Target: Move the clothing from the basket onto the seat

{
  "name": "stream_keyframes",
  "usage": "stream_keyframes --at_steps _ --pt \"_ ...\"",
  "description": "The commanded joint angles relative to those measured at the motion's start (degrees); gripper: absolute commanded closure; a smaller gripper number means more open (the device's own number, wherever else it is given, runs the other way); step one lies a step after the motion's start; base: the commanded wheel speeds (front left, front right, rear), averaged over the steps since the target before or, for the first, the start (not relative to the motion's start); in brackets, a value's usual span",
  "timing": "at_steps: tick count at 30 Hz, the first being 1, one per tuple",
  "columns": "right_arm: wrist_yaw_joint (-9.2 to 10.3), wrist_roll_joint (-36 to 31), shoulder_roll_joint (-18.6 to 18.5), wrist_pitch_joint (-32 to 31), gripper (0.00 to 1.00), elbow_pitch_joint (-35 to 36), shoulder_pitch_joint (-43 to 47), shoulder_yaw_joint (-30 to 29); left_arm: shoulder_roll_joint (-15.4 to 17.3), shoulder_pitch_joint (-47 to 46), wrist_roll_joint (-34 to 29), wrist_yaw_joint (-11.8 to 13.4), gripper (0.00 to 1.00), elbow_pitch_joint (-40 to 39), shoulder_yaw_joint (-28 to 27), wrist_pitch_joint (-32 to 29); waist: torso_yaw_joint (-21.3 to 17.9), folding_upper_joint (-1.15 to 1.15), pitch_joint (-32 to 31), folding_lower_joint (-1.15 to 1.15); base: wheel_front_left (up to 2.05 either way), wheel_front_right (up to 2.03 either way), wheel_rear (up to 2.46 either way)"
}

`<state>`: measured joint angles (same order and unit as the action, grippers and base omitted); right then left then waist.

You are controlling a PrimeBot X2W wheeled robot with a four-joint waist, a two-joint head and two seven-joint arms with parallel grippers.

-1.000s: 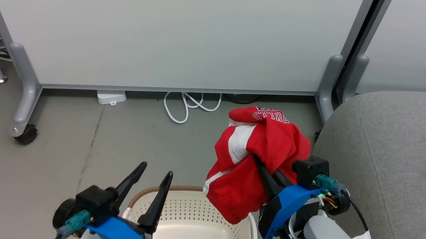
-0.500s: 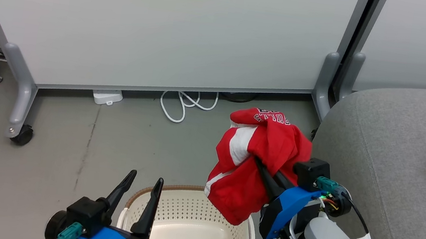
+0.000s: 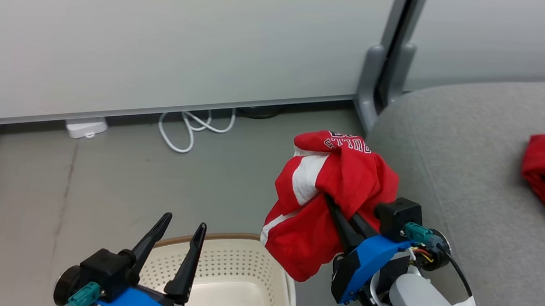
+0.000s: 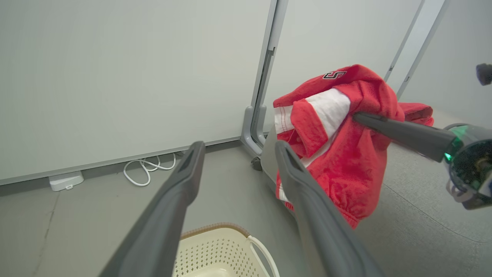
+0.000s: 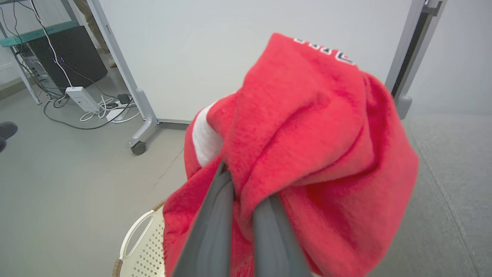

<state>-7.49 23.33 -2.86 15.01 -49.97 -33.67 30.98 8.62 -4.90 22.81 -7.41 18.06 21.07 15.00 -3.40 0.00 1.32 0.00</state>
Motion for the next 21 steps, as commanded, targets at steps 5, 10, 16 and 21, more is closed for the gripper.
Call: stream_keyframes --at_steps 5,10,16,21 --pt "-0.01 -0.84 -0.04 0.24 1.0 0.48 -0.04 -0.79 0.12 -1.15 0.13 -0.08 0.0 -0.28 -0.36 0.26 -6.51 0.0 0.96 0.0 0.0 0.0 0.0" --pt "-0.01 -1.68 -0.03 0.24 1.0 0.68 0.26 -1.91 0.36 -1.39 0.01 -0.08 0.0 -0.3 -0.22 0.26 -10.77 0.0 1.51 0.0 0.0 0.0 0.0" --pt "-0.01 -2.24 -0.03 0.23 1.0 1.12 0.76 -2.96 0.53 -1.74 -0.08 -0.08 0.0 -0.5 0.01 0.26 -15.18 0.0 2.11 0.0 0.0 0.0 0.0" --pt "-0.01 -2.38 -0.01 0.24 1.0 1.69 1.08 -3.11 0.66 -1.61 -0.05 -0.09 0.0 -0.6 -0.3 0.26 -18.48 0.0 2.48 0.0 0.0 0.0 0.0"
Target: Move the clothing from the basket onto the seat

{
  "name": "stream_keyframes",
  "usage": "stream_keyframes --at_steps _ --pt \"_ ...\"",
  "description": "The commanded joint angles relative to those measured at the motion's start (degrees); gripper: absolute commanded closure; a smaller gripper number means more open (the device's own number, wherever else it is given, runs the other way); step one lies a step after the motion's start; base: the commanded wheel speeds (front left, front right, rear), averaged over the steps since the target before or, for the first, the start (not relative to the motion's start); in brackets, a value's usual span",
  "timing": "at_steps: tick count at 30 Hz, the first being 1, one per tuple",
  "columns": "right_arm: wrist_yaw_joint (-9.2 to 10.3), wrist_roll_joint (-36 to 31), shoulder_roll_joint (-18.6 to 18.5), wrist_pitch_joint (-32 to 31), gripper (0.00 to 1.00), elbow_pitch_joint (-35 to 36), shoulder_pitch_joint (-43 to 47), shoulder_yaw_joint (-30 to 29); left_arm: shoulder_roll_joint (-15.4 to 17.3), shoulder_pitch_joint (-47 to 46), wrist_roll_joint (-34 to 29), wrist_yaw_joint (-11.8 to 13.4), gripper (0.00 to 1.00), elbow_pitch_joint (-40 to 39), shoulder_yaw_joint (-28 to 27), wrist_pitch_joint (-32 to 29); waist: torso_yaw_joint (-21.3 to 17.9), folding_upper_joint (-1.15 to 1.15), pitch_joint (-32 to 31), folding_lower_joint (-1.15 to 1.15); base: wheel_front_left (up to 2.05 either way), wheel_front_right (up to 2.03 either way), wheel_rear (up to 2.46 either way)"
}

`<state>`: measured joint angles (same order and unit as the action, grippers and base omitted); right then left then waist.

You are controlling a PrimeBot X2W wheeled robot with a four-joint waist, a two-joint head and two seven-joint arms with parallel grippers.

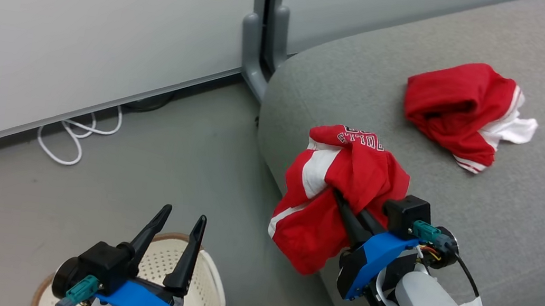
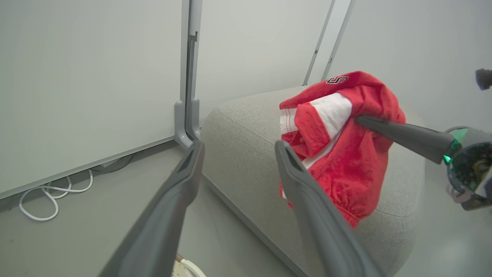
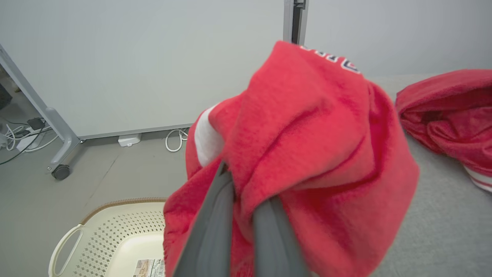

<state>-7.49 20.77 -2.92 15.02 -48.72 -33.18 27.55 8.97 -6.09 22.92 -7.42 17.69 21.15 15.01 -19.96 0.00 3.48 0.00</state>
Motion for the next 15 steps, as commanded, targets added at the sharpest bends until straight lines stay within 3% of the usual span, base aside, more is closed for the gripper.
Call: stream_keyframes --at_steps 1,15 --pt "-0.01 0.16 0.04 0.22 1.0 0.5 0.64 0.06 0.26 -0.39 -0.26 -0.07 0.0 -0.32 -0.23 0.25 -2.79 0.0 0.41 0.0 0.0 0.0 0.0" --pt "-0.01 0.33 0.03 0.22 1.0 0.77 0.84 -1.01 0.61 -1.15 -1.01 -0.07 0.0 -0.43 0.34 0.25 -10.86 0.0 1.58 0.0 0.0 0.0 0.0"
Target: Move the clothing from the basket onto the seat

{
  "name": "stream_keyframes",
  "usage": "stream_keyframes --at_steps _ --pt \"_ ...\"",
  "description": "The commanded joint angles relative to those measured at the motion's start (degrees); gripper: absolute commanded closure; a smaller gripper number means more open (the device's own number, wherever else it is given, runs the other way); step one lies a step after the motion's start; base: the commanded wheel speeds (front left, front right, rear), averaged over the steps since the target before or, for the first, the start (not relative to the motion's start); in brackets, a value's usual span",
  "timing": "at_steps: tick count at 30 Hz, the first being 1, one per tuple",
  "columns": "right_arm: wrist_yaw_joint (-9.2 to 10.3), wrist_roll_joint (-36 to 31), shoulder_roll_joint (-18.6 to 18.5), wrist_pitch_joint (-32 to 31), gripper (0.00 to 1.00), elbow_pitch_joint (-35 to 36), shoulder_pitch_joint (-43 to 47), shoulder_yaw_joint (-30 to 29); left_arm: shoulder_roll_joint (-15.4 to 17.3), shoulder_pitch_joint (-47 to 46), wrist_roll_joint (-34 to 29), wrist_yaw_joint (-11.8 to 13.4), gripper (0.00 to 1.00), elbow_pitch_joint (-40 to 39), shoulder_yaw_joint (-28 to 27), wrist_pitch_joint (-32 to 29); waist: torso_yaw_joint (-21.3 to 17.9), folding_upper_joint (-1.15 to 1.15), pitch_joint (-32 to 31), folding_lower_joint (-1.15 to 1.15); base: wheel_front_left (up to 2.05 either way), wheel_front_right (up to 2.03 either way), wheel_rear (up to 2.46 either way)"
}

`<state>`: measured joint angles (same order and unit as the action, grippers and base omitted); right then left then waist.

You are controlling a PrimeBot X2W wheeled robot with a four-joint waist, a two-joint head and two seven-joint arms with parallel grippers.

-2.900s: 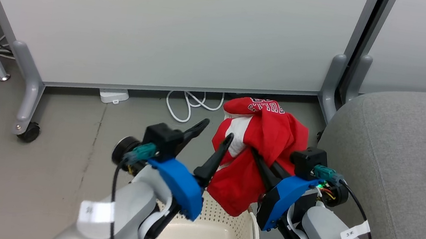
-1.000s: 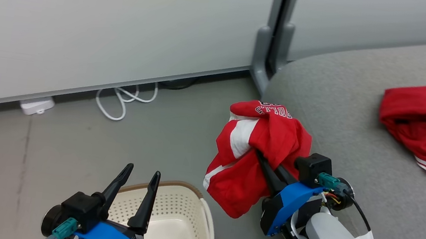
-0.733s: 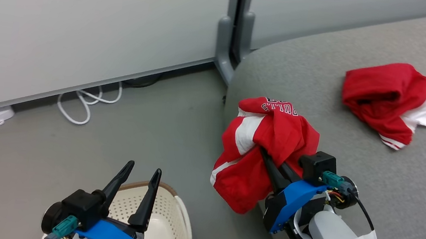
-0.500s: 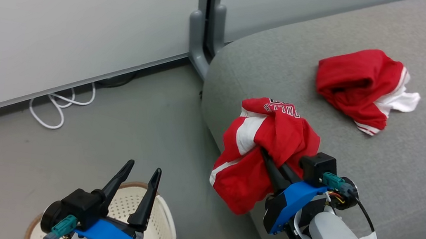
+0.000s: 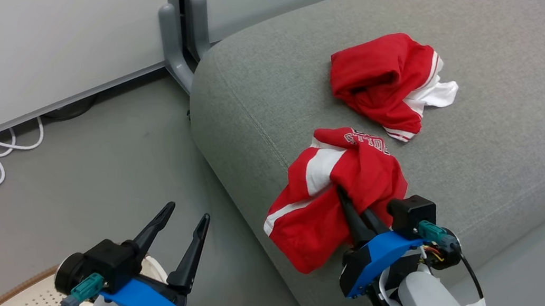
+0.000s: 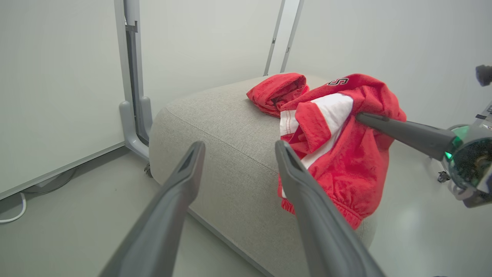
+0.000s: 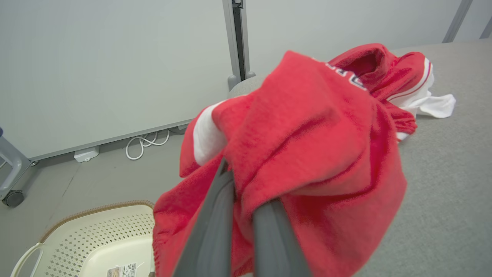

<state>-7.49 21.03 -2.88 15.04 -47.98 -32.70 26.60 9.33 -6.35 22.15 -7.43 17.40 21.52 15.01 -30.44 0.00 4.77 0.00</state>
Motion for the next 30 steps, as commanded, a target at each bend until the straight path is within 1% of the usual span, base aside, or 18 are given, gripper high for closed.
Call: stream_keyframes --at_steps 1,9,16,19,22,25,30 --pt "-0.01 -0.21 -0.01 0.21 1.0 0.08 0.42 -0.52 0.33 -1.17 -0.26 -0.06 0.0 0.02 0.31 0.25 -0.48 0.0 0.42 0.0 0.0 0.0 0.0" --pt "-0.01 -1.53 -0.01 0.21 1.0 1.45 1.88 -3.91 1.15 -2.42 0.35 -0.06 0.0 0.76 1.74 0.25 -0.72 0.0 1.17 0.0 0.0 0.0 0.0" --pt "-0.01 -0.91 -0.01 0.21 1.0 1.84 2.66 -3.91 1.57 -2.26 0.63 -0.06 0.0 0.88 1.74 0.25 -0.6 0.0 1.34 0.0 0.0 0.0 0.0" --pt "-0.01 -0.46 0.0 0.21 1.0 2.2 1.82 -3.74 1.71 -2.09 0.43 -0.06 0.0 0.57 1.5 0.25 -0.58 0.0 1.73 0.0 0.0 0.0 0.0" --pt "-0.01 -0.53 -0.01 0.21 1.0 2.28 0.48 -4.93 1.98 -2.37 -0.16 -0.06 0.0 0.03 1.54 0.25 -0.16 0.0 2.81 0.0 0.0 0.0 0.0" --pt "-0.01 -0.88 -0.06 0.21 1.0 2.69 -1.75 -7.21 2.49 -2.83 -0.56 -0.06 0.0 -0.53 1.63 0.25 0.15 0.0 4.48 0.0 0.0 0.0 0.0" --pt "-0.01 -1.33 -1.8 0.21 1.0 4.82 -7.76 -14.19 4.14 -4.97 -1.21 -0.06 0.0 -1.86 2.56 0.25 1.25 0.0 9.16 0.0 0.0 0.0 0.0"
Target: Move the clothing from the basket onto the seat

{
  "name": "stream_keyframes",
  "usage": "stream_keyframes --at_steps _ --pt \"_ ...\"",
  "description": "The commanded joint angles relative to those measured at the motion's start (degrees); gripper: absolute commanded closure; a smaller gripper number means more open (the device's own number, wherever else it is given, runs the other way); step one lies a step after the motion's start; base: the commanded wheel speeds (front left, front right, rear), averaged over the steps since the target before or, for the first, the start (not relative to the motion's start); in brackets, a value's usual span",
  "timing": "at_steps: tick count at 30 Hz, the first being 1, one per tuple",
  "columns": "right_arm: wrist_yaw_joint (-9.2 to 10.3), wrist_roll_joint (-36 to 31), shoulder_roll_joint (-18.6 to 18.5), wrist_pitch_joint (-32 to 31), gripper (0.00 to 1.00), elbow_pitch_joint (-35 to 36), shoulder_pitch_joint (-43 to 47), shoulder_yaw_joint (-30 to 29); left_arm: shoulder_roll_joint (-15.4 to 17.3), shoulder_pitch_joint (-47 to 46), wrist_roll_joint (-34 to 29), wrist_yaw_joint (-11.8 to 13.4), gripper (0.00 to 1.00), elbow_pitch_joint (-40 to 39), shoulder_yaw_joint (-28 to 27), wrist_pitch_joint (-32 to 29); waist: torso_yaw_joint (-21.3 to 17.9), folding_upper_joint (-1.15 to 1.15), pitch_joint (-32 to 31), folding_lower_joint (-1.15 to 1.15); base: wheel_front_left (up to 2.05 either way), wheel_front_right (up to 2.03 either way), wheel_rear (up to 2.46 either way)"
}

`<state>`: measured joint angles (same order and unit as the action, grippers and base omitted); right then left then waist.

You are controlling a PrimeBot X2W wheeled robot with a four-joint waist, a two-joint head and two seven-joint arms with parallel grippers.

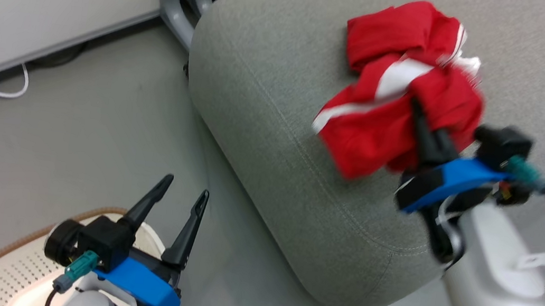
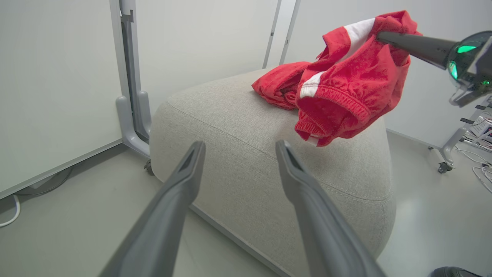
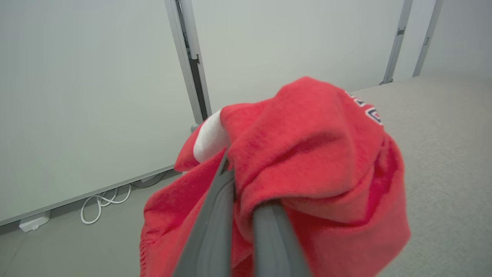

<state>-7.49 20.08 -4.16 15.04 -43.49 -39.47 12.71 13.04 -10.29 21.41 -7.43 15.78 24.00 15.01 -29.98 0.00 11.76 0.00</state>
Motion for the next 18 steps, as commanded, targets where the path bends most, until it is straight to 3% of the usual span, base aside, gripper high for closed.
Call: stream_keyframes --at_steps 1,18 --pt "-0.01 -0.47 -0.92 0.21 1.0 0.78 -2.33 -1.54 0.91 -1.62 -0.55 -0.06 0.0 -0.54 0.2 0.25 1.05 0.0 3.14 0.0 0.0 0.0 0.0" --pt "-0.01 -2.76 -15.99 -2.59 1.0 5.34 -21.77 -26.53 7.51 -16.73 -3.31 -0.06 0.0 -6.97 6.23 0.21 10.64 0.0 25.26 0.0 0.0 0.0 0.0"
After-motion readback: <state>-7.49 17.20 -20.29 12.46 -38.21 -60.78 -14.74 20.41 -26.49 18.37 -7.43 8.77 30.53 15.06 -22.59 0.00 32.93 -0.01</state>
